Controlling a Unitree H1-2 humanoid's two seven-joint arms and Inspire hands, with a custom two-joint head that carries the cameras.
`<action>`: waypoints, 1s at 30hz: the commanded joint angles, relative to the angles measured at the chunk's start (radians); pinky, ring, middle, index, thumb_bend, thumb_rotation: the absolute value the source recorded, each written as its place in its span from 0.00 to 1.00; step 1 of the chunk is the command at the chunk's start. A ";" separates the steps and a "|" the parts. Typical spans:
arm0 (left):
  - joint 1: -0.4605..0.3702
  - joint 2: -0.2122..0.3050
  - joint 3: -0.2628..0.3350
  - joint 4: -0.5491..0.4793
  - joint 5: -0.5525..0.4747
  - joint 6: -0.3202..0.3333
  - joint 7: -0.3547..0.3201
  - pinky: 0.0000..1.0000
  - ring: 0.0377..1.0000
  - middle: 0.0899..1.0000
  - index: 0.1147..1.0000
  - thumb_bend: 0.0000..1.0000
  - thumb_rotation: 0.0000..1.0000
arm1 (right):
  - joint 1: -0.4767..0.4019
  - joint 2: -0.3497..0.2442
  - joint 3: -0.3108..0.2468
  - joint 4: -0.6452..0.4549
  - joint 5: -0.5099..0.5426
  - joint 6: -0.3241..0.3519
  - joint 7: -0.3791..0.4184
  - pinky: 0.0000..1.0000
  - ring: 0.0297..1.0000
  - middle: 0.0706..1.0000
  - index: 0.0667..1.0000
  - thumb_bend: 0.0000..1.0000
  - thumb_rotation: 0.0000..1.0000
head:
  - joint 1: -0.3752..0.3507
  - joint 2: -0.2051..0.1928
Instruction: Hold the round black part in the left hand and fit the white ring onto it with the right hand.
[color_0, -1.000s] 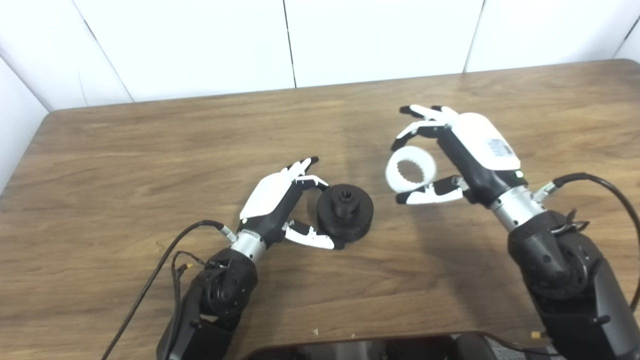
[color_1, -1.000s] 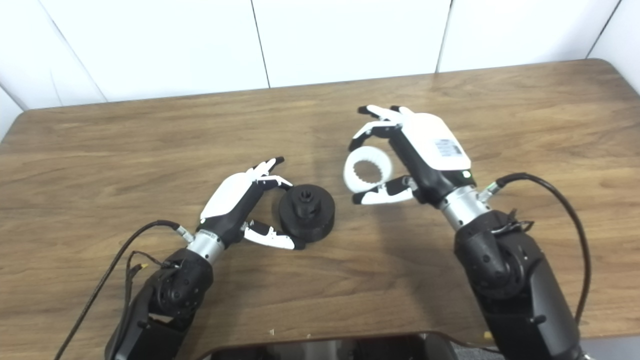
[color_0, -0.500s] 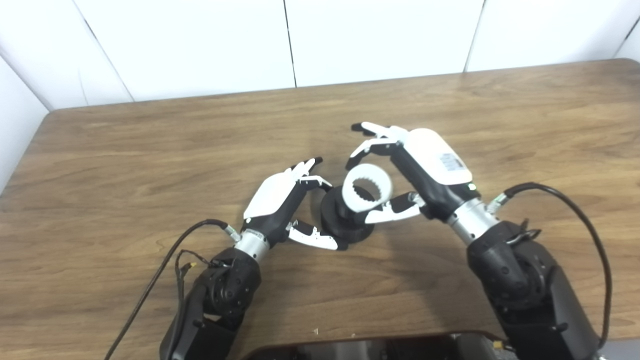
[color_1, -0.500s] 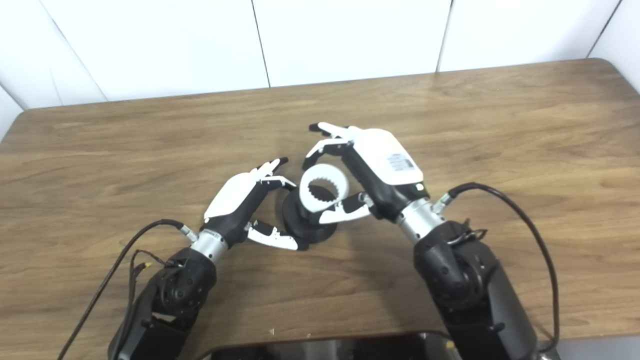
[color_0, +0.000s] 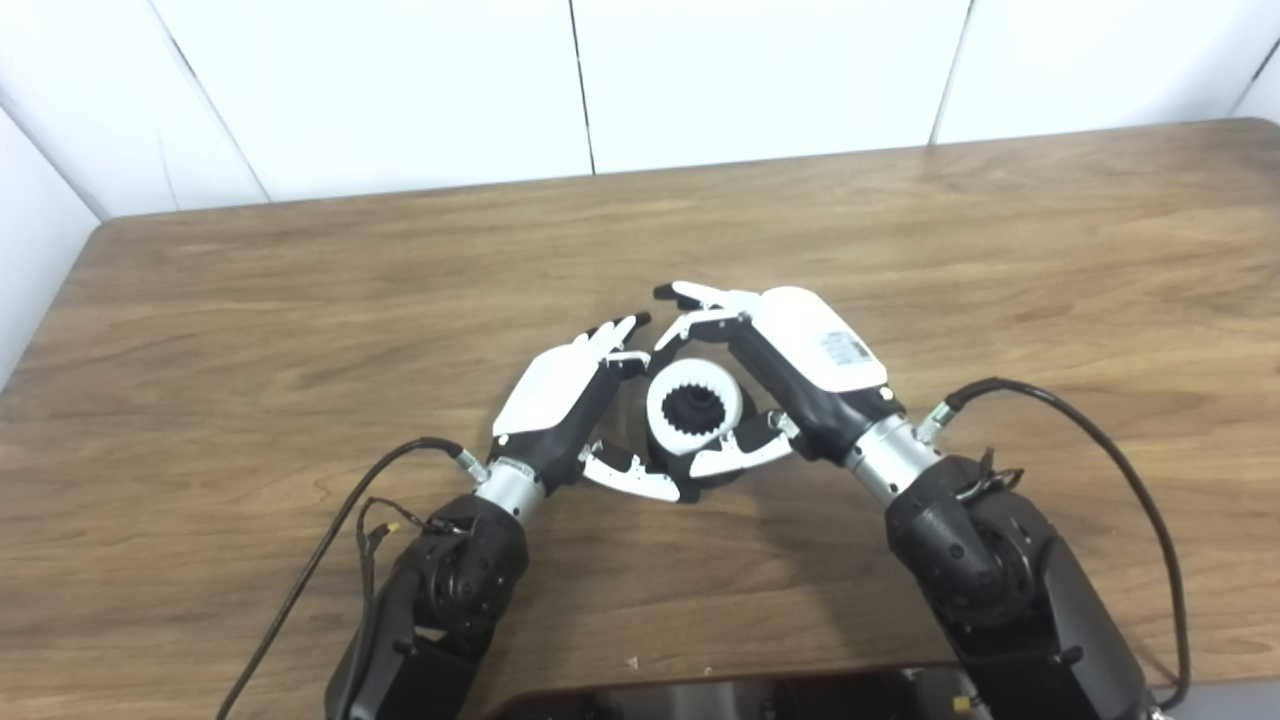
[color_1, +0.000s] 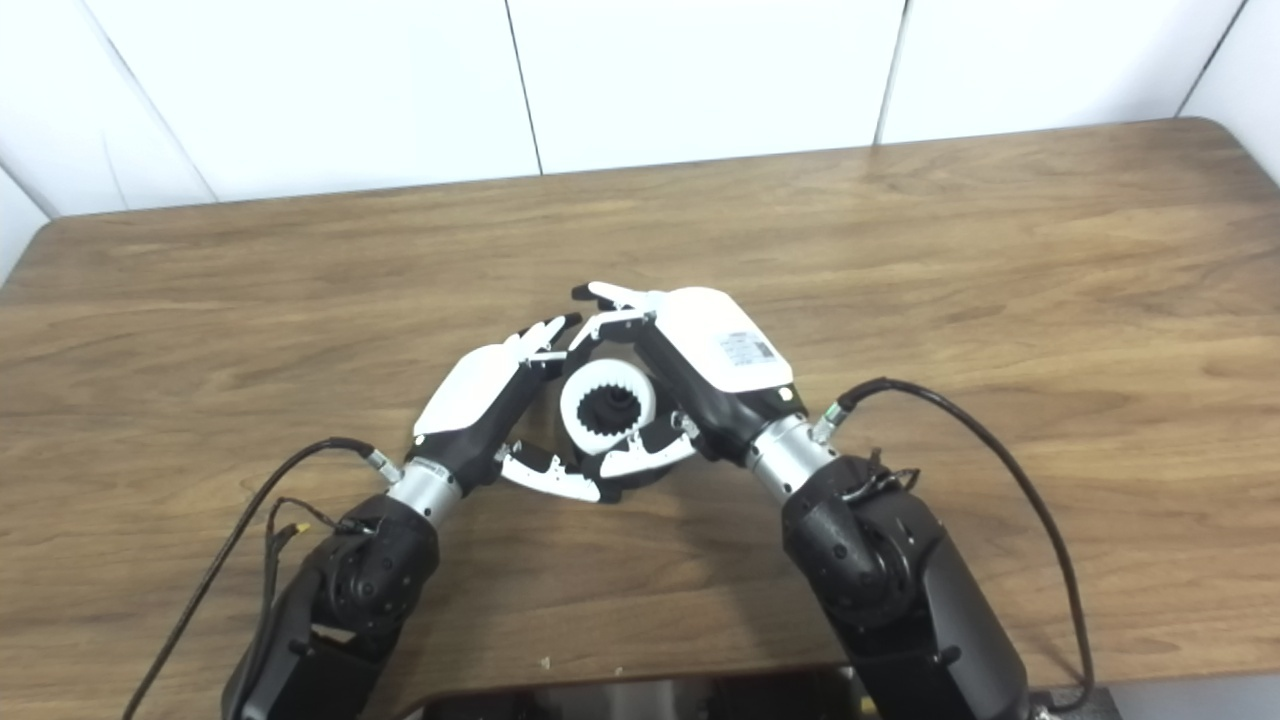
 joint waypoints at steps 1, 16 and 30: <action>-0.030 -0.006 -0.002 -0.036 0.009 -0.006 0.012 1.00 1.00 1.00 0.55 0.97 0.35 | -0.028 0.012 -0.004 0.000 -0.001 -0.035 -0.026 0.87 0.85 0.88 0.46 0.52 0.15 | 0.002 0.002; -0.021 0.006 0.002 -0.050 0.015 -0.002 0.007 1.00 1.00 1.00 0.55 0.96 0.33 | -0.032 0.011 -0.021 0.026 -0.010 -0.028 -0.037 0.90 0.86 0.88 0.46 0.52 0.15 | -0.017 0.005; -0.021 0.019 0.007 -0.055 0.003 0.000 -0.002 1.00 1.00 1.00 0.55 0.97 0.34 | -0.033 0.010 -0.074 0.006 -0.004 -0.024 -0.045 0.93 0.86 0.88 0.46 0.52 0.15 | -0.023 0.013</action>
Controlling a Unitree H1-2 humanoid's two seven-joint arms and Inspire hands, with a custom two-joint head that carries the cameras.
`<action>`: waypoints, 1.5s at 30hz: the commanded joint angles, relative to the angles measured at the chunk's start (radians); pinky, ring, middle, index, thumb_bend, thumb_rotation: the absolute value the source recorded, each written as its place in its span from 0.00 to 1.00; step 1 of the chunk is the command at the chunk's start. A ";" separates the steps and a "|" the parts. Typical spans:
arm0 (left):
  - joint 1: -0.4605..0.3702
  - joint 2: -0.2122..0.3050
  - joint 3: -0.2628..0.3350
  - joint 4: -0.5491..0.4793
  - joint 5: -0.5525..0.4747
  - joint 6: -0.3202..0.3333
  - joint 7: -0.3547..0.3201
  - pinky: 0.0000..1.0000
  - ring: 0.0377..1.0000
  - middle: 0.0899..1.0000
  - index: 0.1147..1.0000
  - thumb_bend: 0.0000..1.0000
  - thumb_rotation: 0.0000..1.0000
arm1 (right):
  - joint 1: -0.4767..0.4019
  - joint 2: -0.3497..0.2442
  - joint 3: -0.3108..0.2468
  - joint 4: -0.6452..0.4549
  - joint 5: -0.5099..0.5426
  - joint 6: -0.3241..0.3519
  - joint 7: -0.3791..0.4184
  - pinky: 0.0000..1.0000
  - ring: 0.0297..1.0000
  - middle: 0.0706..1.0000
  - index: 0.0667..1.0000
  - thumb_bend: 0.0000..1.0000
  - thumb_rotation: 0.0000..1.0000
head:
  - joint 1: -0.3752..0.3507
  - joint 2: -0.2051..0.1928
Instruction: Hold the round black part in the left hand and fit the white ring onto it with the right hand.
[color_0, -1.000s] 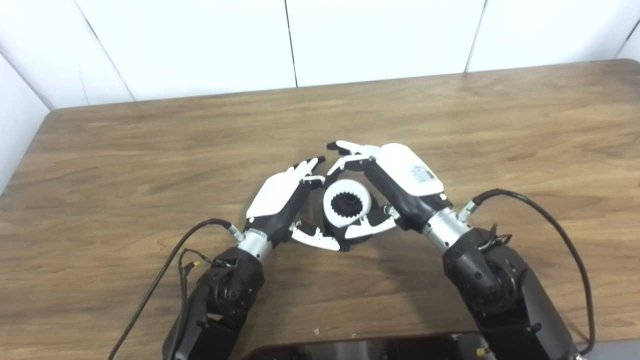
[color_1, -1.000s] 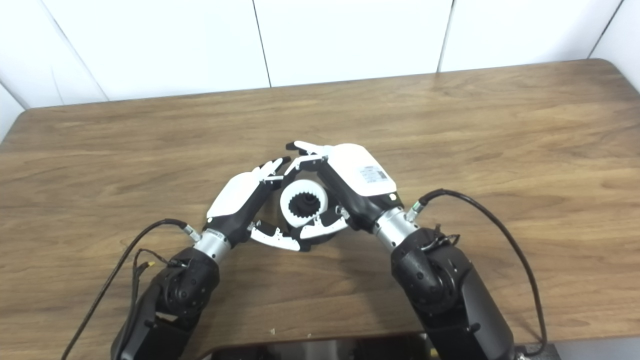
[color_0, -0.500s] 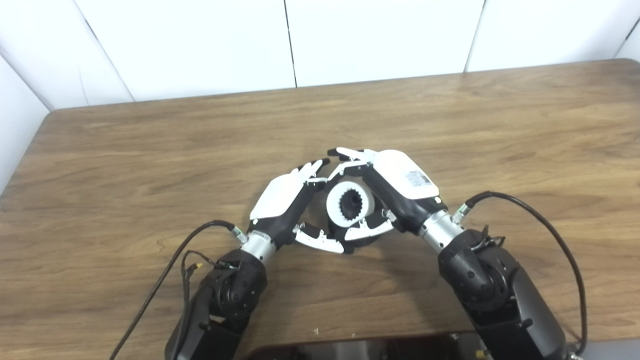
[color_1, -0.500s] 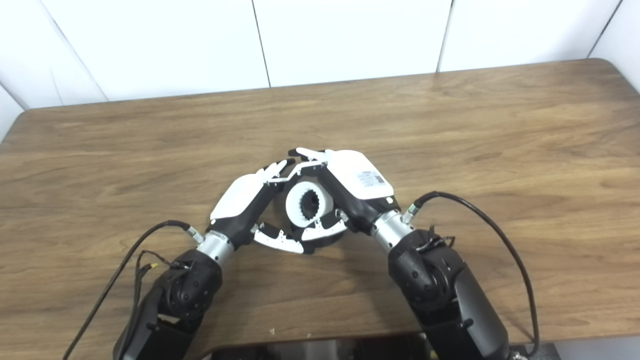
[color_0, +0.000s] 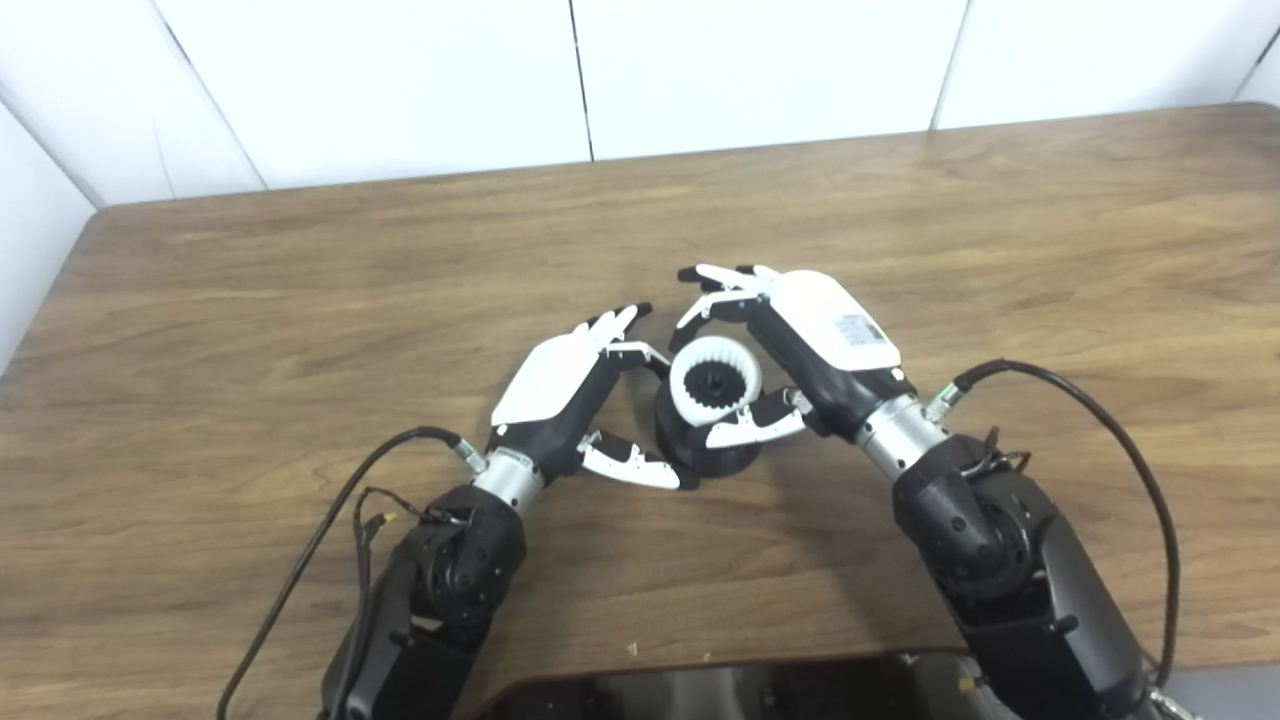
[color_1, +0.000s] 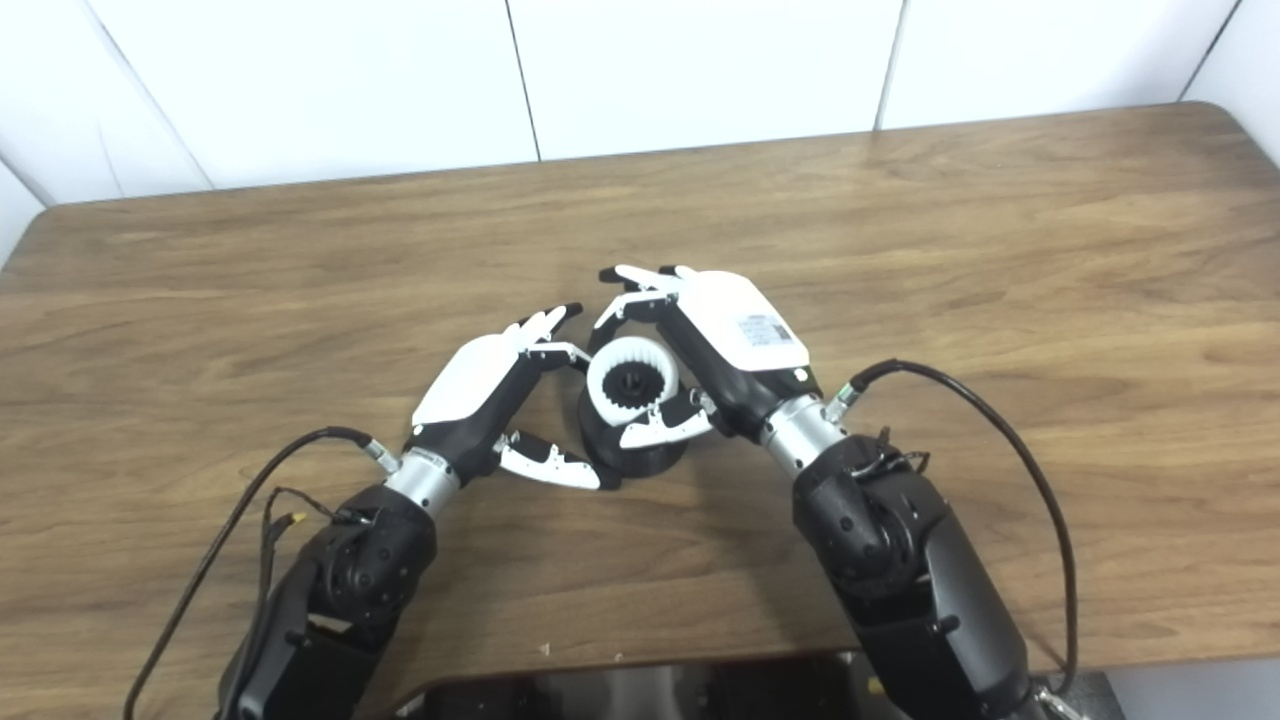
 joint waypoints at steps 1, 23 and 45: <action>-0.028 0.009 0.011 -0.035 0.002 -0.002 0.006 1.00 1.00 1.00 0.55 0.97 0.34 | -0.032 0.007 -0.022 -0.041 0.004 -0.012 -0.024 0.94 0.86 0.88 0.46 0.52 0.15 | 0.000 0.001; -0.041 0.018 0.023 -0.046 0.007 0.002 -0.015 1.00 1.00 1.00 0.55 0.96 0.34 | 0.017 0.003 -0.018 -0.010 -0.007 0.006 -0.004 0.90 0.85 0.88 0.46 0.52 0.16 | 0.002 0.007; -0.033 0.004 0.015 -0.051 -0.015 -0.006 -0.025 1.00 1.00 1.00 0.56 1.00 0.34 | -0.020 -0.038 -0.001 -0.053 -0.041 0.108 0.178 0.92 0.96 1.00 0.93 1.00 0.45 | -0.002 0.013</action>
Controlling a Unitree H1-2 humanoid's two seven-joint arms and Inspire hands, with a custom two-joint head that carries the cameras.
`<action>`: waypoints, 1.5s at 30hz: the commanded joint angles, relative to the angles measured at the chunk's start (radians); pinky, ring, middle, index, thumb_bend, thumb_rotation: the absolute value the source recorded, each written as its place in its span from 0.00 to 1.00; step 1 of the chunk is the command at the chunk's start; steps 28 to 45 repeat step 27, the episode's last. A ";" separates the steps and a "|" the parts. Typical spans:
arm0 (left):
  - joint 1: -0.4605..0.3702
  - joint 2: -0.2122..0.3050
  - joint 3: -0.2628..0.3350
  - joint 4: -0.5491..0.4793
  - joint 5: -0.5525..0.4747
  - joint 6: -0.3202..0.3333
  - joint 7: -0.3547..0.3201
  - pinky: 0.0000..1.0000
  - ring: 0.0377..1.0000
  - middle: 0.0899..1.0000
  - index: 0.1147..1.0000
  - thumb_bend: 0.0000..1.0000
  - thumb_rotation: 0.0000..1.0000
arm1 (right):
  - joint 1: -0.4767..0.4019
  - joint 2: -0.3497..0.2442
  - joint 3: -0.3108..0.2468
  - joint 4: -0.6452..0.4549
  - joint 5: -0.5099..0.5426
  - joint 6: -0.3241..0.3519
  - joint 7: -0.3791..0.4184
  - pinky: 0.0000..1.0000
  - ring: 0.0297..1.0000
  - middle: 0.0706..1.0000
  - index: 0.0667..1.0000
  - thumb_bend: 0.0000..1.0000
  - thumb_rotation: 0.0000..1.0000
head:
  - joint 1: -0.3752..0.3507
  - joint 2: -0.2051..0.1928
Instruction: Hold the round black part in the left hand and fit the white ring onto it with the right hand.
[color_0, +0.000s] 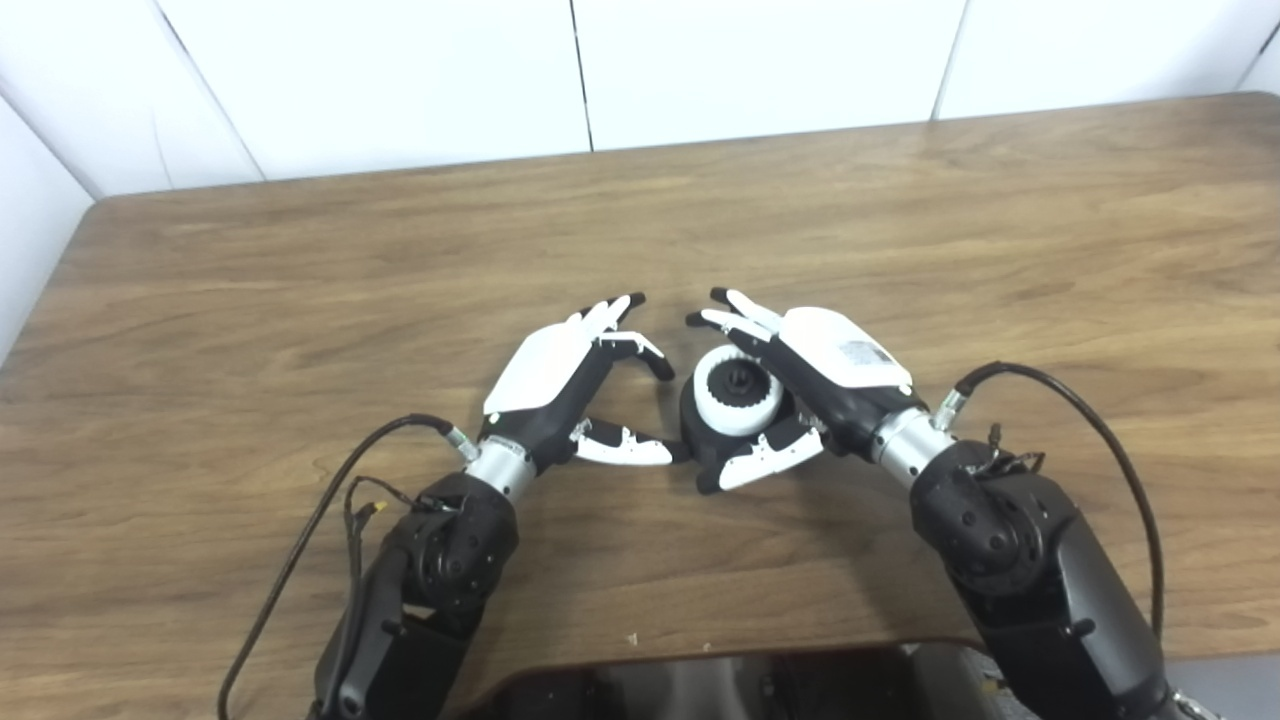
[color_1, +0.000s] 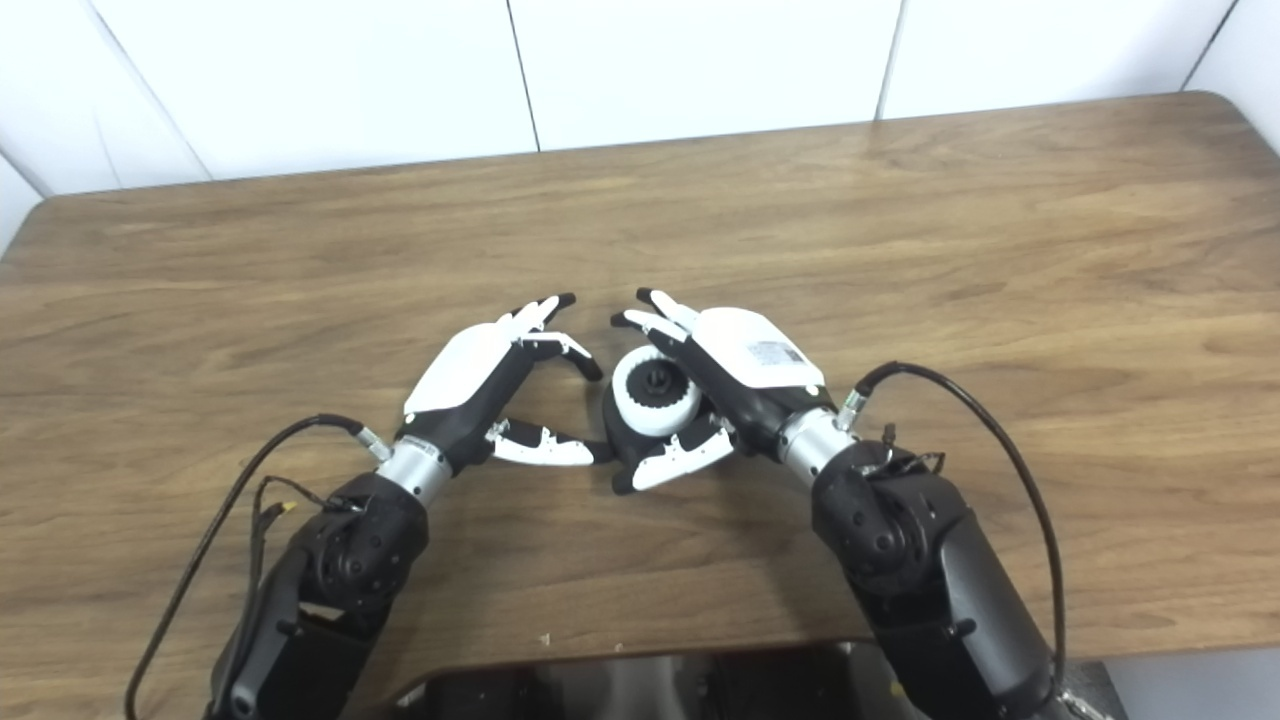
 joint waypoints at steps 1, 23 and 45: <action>-0.031 -0.005 0.001 -0.038 -0.011 -0.014 0.008 1.00 1.00 1.00 0.56 1.00 0.34 | -0.038 0.001 -0.010 -0.045 0.000 0.003 -0.001 0.92 0.96 1.00 0.93 1.00 0.44 | 0.001 0.001; -0.021 0.003 -0.007 -0.048 -0.030 -0.036 -0.014 1.00 1.00 1.00 0.56 1.00 0.35 | -0.037 -0.046 -0.162 -0.096 0.208 0.012 0.002 0.85 0.96 1.00 1.00 1.00 0.51 | -0.004 -0.027; -0.020 0.004 -0.003 -0.041 -0.035 -0.039 -0.016 1.00 1.00 1.00 0.56 1.00 0.35 | -0.040 -0.111 -0.252 -0.100 0.336 -0.014 0.000 0.81 0.98 1.00 1.00 1.00 0.56 | -0.014 -0.036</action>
